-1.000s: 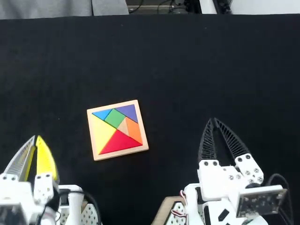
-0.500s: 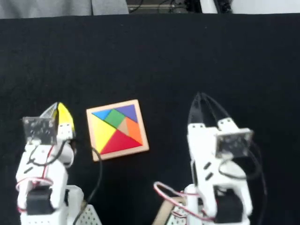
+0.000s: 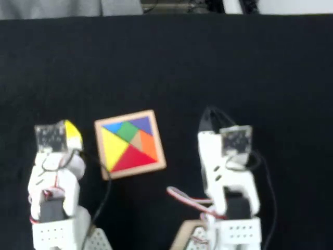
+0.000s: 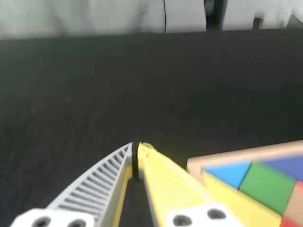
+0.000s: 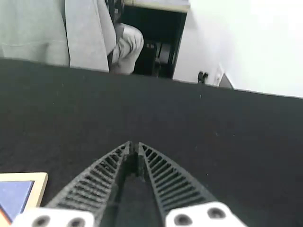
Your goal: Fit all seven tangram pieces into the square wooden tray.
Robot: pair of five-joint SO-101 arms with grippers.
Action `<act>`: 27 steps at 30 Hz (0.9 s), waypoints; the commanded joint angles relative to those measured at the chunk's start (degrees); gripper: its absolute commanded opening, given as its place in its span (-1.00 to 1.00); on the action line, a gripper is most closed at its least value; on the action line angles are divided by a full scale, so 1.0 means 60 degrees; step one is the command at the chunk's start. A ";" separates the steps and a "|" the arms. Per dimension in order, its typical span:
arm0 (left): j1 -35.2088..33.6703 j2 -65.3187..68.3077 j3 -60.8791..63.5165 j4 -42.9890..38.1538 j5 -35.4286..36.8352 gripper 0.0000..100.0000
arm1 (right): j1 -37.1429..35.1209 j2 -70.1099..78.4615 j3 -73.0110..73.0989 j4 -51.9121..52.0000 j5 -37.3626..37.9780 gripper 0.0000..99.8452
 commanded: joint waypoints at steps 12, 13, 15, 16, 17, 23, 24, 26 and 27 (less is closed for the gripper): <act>0.0007 -0.0059 0.0198 0.3634 0.0029 -0.94 | -0.0073 -0.0740 0.0007 0.3619 0.0103 -0.97; -0.0007 -0.0073 0.0198 0.4073 0.0029 -0.94 | -0.0088 -0.0711 0.0007 0.4190 0.0029 -0.97; -0.0066 -0.0073 0.0198 0.4366 0.0073 -0.94 | -0.0029 -0.0740 0.0007 0.5187 0.0029 -0.97; -0.0066 -0.0073 0.0198 0.4396 0.0073 -0.94 | -0.0029 -0.0740 0.0007 0.5626 0.0029 -0.97; -0.0066 -0.0073 0.0198 0.4440 0.0073 -0.94 | -0.0029 -0.0740 0.0007 0.5993 0.0029 -0.97; 0.0022 -0.0073 0.0198 0.5348 0.0073 -0.94 | -0.0073 -0.0740 0.0007 0.7692 0.0029 -0.98; 0.0022 -0.0073 0.0198 0.5348 0.0073 -0.94 | -0.0029 -0.0740 0.0007 0.7634 0.0029 -0.98; 0.0022 -0.0073 0.0198 0.5348 0.0073 -0.94 | -0.0029 -0.0740 0.0007 0.7634 0.0029 -0.98; 0.0022 -0.0073 0.0198 0.5348 0.0073 -0.94 | -0.0029 -0.0711 0.0007 0.7634 0.0015 -0.98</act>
